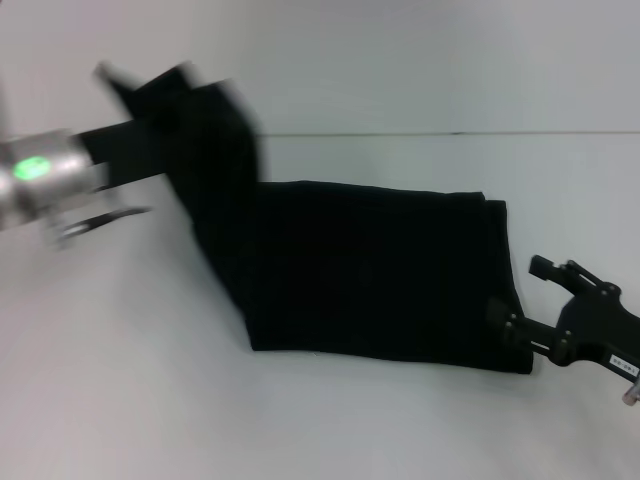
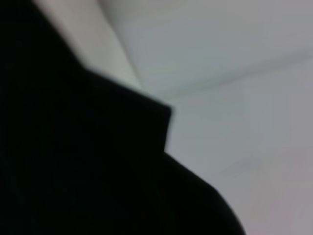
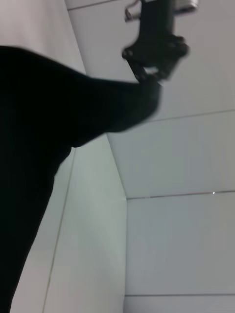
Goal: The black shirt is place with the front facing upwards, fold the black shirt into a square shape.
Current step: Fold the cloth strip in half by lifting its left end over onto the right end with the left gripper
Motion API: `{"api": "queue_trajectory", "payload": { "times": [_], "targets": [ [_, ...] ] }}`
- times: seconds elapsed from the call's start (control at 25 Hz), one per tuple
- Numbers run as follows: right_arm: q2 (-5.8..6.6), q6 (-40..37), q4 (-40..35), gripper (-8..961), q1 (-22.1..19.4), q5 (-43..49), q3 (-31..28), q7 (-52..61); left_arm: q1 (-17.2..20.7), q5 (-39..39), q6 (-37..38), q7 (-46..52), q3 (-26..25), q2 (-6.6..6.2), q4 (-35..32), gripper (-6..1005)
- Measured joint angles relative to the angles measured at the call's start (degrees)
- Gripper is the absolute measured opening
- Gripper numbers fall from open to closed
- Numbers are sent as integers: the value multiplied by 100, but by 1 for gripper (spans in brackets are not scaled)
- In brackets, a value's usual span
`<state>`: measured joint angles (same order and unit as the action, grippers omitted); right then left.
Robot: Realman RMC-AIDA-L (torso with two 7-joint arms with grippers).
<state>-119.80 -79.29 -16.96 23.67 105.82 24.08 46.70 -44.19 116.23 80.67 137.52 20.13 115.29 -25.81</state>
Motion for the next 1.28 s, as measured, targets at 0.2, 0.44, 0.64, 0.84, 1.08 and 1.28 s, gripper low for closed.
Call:
{"api": "queue_trajectory", "payload": {
  "times": [0.2,0.44,0.64,0.84,1.08,1.28],
  "targets": [
    [14,8,-7,947,-90,2,-104,2,-646,-16,-71,-249,607,685,81,6],
    [4,225,14,947,-129,10,-114,5,-942,-184,-569,-938,1214,913,1437,7],
    [-8,575,136,947,-71,7,-115,6,-915,-220,-822,-1528,1159,939,2293,7],
    [-26,934,273,946,162,2,-109,6,-852,-253,-713,-1533,1155,923,2285,7],
    [-42,1350,381,946,431,-156,-213,-8,-895,-230,-541,-1530,1194,912,2250,6],
    [-36,1560,396,946,613,-843,-245,-6,-879,-204,-514,-1529,1306,911,2226,6]
  ]
}}
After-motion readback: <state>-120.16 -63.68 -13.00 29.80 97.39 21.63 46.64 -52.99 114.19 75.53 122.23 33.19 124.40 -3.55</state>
